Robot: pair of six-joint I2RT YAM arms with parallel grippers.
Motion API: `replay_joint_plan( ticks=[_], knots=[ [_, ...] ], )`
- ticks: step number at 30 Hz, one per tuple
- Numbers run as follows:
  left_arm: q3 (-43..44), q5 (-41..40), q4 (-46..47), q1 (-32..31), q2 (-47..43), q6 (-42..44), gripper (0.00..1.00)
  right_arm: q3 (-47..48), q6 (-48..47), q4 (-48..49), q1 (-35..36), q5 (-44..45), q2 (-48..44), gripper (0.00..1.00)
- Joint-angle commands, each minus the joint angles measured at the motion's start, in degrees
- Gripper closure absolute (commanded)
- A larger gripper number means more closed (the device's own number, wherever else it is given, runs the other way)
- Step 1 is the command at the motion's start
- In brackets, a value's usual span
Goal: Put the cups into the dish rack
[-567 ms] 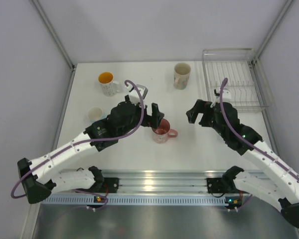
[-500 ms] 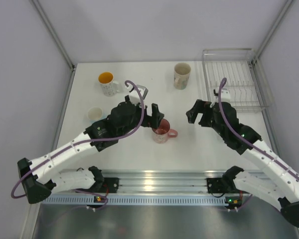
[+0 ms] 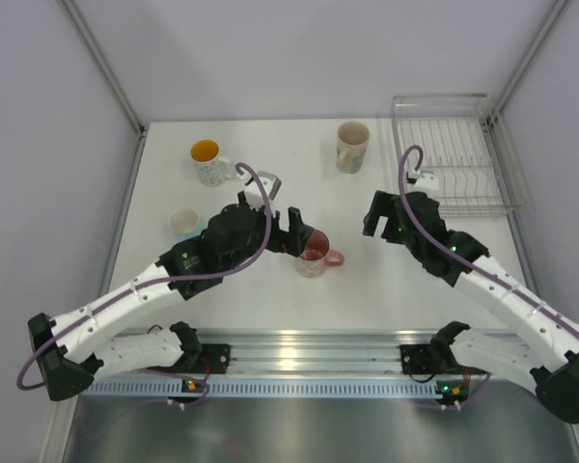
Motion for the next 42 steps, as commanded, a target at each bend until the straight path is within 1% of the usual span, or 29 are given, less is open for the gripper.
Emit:
replay_joint_plan(
  ticks=[1, 5, 10, 19, 23, 27, 35, 40, 42],
  knots=[
    [-1.3, 1.8, 2.2, 0.0, -2.1, -1.3, 0.02, 4.6, 1.4, -3.5, -0.5, 5.2, 3.4, 0.01],
    [-2.0, 2.5, 3.1, 0.0, -2.3, -0.4, 0.02, 6.4, 3.3, -6.6, -1.6, 6.6, 6.3, 0.01],
    [0.0, 4.4, 3.1, 0.0, -0.7, 1.1, 0.05, 5.6, 5.9, -9.7, -4.5, 8.1, 3.9, 0.01],
    [6.8, 13.8, 3.2, 0.0, 10.4, 1.5, 0.10, 1.7, 6.8, -11.1, -13.1, 7.2, -4.7, 0.01],
    [9.3, 19.0, 3.2, -0.1, 15.1, 0.5, 0.12, 1.1, 6.5, -11.5, -15.1, 7.0, -7.6, 0.01],
    [11.0, 21.5, 3.1, -0.1, 18.1, -0.1, 0.13, 0.4, 5.8, -12.0, -16.7, 7.6, -9.3, 0.01],
    [11.9, 21.6, 3.2, -0.1, 19.4, -0.4, 0.13, -2.5, 5.6, -10.6, -18.1, 5.2, -9.0, 0.01],
    [10.9, 17.6, 3.2, -0.1, 17.6, 1.6, 0.13, -3.1, 5.5, -10.1, -18.6, 3.7, -8.6, 0.01],
    [10.8, 17.6, 3.2, -0.1, 17.2, 2.5, 0.14, -3.3, 5.4, -9.9, -18.5, 3.8, -8.8, 0.01]
  ],
)
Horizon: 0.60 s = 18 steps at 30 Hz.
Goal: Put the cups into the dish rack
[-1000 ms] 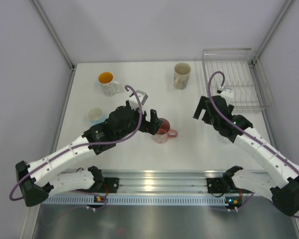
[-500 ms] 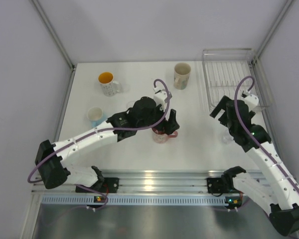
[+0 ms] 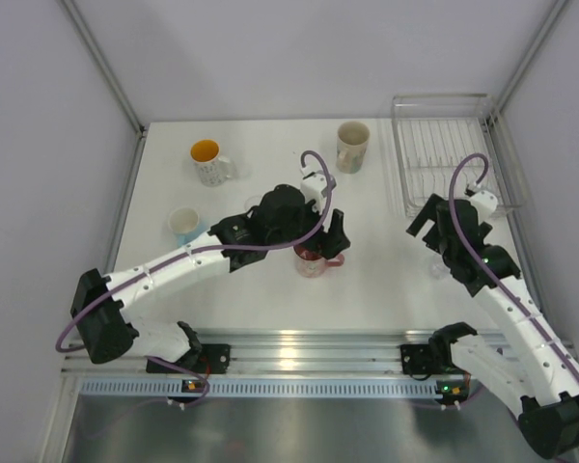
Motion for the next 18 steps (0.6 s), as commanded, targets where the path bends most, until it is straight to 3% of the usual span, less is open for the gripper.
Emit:
replay_joint_plan(
  ticks=[1, 4, 8, 11, 17, 18],
  knots=[
    [1.2, -1.2, 2.4, -0.1, -2.0, 2.0, 0.15, -0.3, -0.5, 1.4, -0.8, -0.6, -0.5, 0.01],
    [1.3, -1.8, 1.2, -0.1, -0.3, 2.6, 0.22, -0.3, -1.1, 2.2, -1.0, -1.6, -1.5, 0.01],
    [5.2, -10.2, -7.3, 0.0, 5.2, 0.2, 0.27, -1.0, -5.3, 5.2, -1.0, -8.8, -2.6, 0.01],
    [7.1, -16.9, -12.1, 1.2, 6.4, -6.6, 0.25, -1.5, -6.2, 6.4, -1.0, -13.2, -2.0, 0.01],
    [10.4, -16.6, -9.7, 5.6, 4.6, -24.7, 0.28, -3.2, -6.1, 8.0, -1.0, -16.6, -0.2, 0.01],
    [11.4, -17.0, -10.1, 5.6, 4.9, -31.4, 0.28, -3.9, -6.0, 8.4, -0.9, -16.9, -0.2, 0.01]
  ],
)
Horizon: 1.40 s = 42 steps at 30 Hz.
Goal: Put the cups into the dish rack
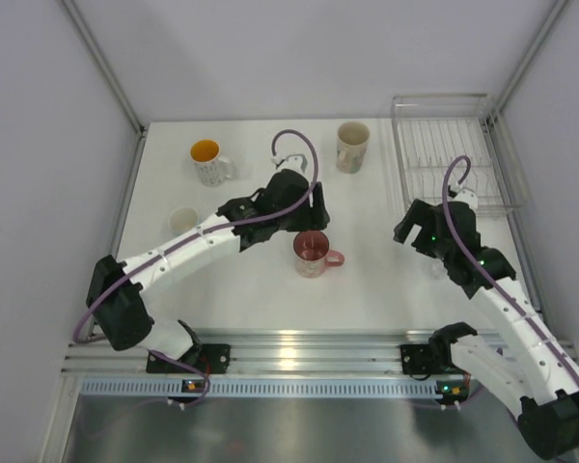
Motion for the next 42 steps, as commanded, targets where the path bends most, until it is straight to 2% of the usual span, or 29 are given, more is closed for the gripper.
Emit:
replay_joint_plan(
  ticks=[1, 4, 9, 14, 18, 32, 36, 39, 40, 42],
  knots=[
    [7.0, -4.1, -1.7, 0.7, -1.5, -19.2, 0.28, -1.4, -0.9, 4.3, -0.6, -3.6, 0.2, 0.01],
    [14.1, -7.5, -10.7, 0.8, 1.6, -31.1, 0.25, -2.4, -0.6, 5.0, -0.5, -4.1, 0.0, 0.01],
    [15.6, -6.4, -16.5, 2.8, 3.1, -49.0, 0.22, -3.9, -0.2, 5.5, -0.6, -4.4, 0.0, 0.01],
    [19.7, -8.3, -28.9, 4.2, 7.2, -59.6, 0.22, -4.9, -1.2, 5.6, -0.6, -5.1, -0.1, 0.01],
    [17.8, -4.3, -29.3, 5.6, 9.4, -63.9, 0.22, -4.8, -2.5, 4.8, -0.6, -2.6, -0.8, 0.01],
    [20.4, 3.9, -29.3, 5.8, 23.5, -61.6, 0.25, -4.6, -4.9, 4.3, -0.7, -0.1, -3.6, 0.01],
    [20.4, 5.4, -29.3, 6.1, 25.3, -61.0, 0.37, -4.6, -5.1, 4.2, -0.6, 0.1, -3.7, 0.01],
    [20.6, 5.3, -29.3, 6.1, 25.8, -60.4, 0.50, -4.5, -5.2, 4.3, -0.7, 0.2, -3.7, 0.01],
    [20.6, 5.2, -29.2, 6.1, 25.7, -60.4, 0.61, -4.5, -5.2, 4.3, -0.7, 0.3, -3.8, 0.01],
    [20.7, 4.5, -29.3, 6.2, 25.2, -59.8, 0.73, -4.5, -5.2, 4.2, -0.7, 0.3, -3.7, 0.01]
  ],
)
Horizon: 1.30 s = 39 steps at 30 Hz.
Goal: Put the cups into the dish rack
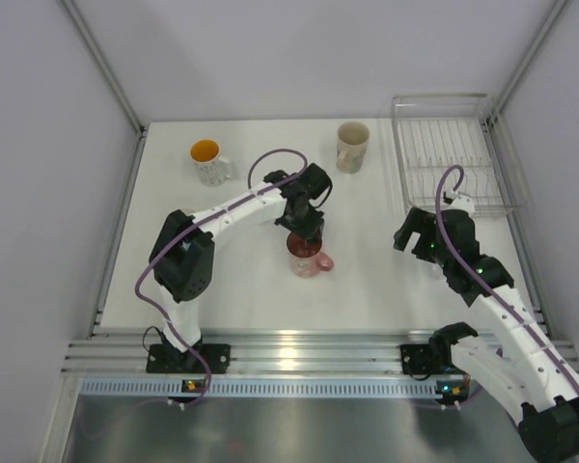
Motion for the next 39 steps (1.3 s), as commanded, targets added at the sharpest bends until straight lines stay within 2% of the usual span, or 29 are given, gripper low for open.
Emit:
replay_joint_plan(
  ticks=[1, 2, 3, 5, 10, 16, 19, 20, 21, 22, 24, 25, 26, 30, 34, 35, 39],
  knots=[
    [2.1, -1.4, -1.3, 0.7, -0.7, 0.8, 0.78, 0.6, -0.7, 1.0, -0.7, 1.4, -0.9, 0.00],
    [2.3, -1.8, -1.3, 0.7, -1.3, 1.5, 0.88, 0.6, -0.7, 1.0, -0.7, 1.2, -0.8, 0.01],
    [2.5, -2.7, -1.4, 0.7, -1.6, 1.8, 0.93, 0.6, -0.6, 1.1, -0.7, 0.9, -0.8, 0.01],
    [2.9, -3.6, -1.1, 0.7, -2.5, 3.5, 0.99, 0.8, -0.1, 1.3, -0.6, 0.2, -0.6, 0.01],
    [3.0, -3.6, 3.7, 0.6, -6.7, 8.4, 1.00, 1.3, 0.1, 2.2, -0.6, -4.8, 0.1, 0.01],
    [-3.7, -4.3, 20.0, 0.7, -15.2, 16.6, 1.00, 1.9, -1.0, 6.1, -0.7, -16.2, -1.0, 0.01],
    [-7.8, -5.0, 30.9, 0.9, -19.6, 23.6, 1.00, 1.4, -1.3, 9.3, -0.6, -22.8, -2.4, 0.01],
    [-9.4, -2.0, 34.7, 0.9, -21.0, 25.3, 1.00, 0.5, -1.5, 10.8, -0.6, -25.1, -2.7, 0.02],
    [-11.3, 0.2, 45.0, 1.3, -22.3, 27.1, 1.00, 0.1, -1.5, 13.4, -0.6, -29.0, -3.4, 0.02],
    [-14.1, 2.8, 50.7, 2.0, -23.4, 29.7, 1.00, -0.4, -1.0, 15.0, -0.6, -31.0, -3.8, 0.03],
    [-22.9, 10.4, 63.3, 2.7, -27.1, 30.0, 1.00, -1.9, -0.6, 18.5, -0.6, -38.0, -4.2, 0.04],
    [-25.6, 12.4, 75.2, 3.4, -28.0, 29.1, 1.00, -2.5, 0.7, 22.7, -0.6, -40.2, -4.7, 0.05],
    [-30.0, 14.0, 80.0, 3.8, -28.5, 28.1, 1.00, -3.5, 1.5, 24.7, -0.5, -42.2, -4.9, 0.06],
    [-34.4, 25.2, 98.9, 6.4, -26.9, 23.7, 1.00, -5.6, 5.6, 33.7, -0.6, -48.7, -5.4, 0.09],
    [-38.0, 29.3, 121.1, 6.7, -22.6, 13.1, 1.00, -7.2, 7.6, 38.3, -0.6, -49.4, -5.0, 0.11],
    [-38.4, 29.6, 129.6, 6.8, -21.6, 11.1, 1.00, -7.3, 7.9, 39.5, -0.6, -49.6, -4.7, 0.12],
    [-37.8, 32.2, 135.8, 6.7, -18.7, 7.2, 1.00, -8.4, 10.1, 43.5, -0.6, -50.6, -3.5, 0.12]
  ],
)
